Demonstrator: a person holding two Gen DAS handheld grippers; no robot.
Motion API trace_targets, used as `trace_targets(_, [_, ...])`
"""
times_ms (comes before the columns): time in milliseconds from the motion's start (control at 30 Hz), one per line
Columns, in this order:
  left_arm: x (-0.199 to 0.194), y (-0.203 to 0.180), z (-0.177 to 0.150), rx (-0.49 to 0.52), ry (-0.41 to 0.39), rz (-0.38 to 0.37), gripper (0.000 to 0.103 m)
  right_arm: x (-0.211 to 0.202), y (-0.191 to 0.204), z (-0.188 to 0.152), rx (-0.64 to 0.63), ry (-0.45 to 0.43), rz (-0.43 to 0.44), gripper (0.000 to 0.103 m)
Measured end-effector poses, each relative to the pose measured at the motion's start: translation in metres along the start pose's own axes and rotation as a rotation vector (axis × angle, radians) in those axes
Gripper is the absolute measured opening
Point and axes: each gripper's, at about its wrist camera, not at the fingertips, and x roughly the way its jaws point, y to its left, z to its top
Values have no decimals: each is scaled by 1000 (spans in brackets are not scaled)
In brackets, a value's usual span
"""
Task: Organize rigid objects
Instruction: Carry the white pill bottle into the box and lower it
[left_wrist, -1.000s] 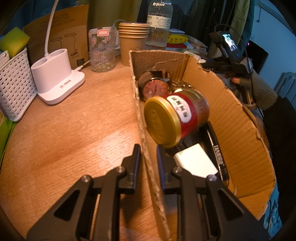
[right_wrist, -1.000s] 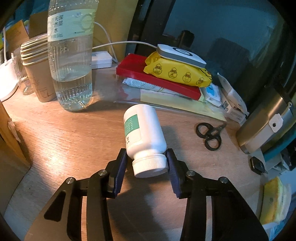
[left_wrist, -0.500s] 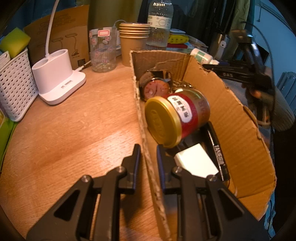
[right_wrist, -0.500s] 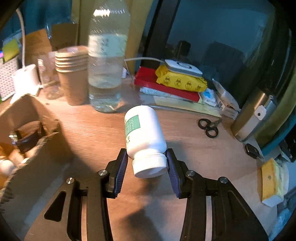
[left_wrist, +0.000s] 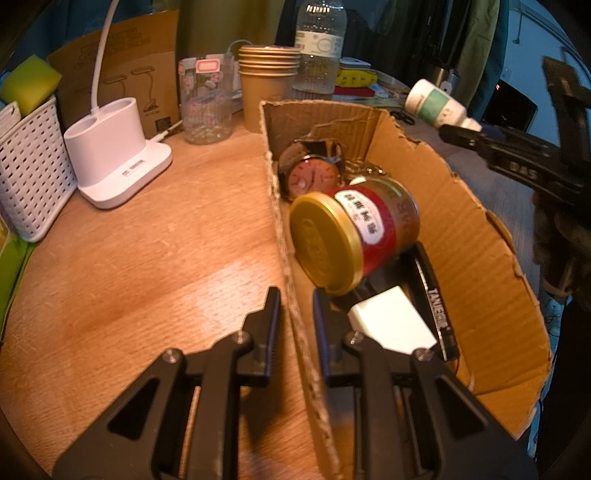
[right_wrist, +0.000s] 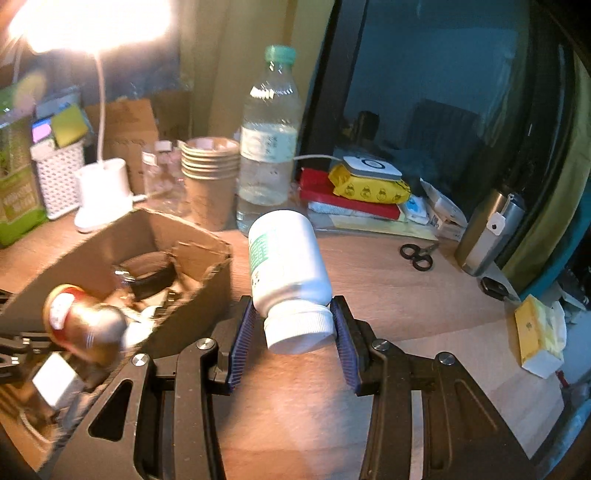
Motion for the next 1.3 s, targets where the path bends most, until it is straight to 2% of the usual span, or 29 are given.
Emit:
trace_targets(400, [0,0,0,0,0,0,19,-38,39,1,-17,-58,80,44])
trace_targets(800, [0,0,0,0,0,0,19,-56,83,-7,-60,-64,162,44])
trace_targets(933, [0,0,0,1,0,0,19,-51,93,-7,-67,-46,144,44])
trace_targets(1300, [0,-1,0,1,0,0,19,-16,104,-5,-84,27,11,44])
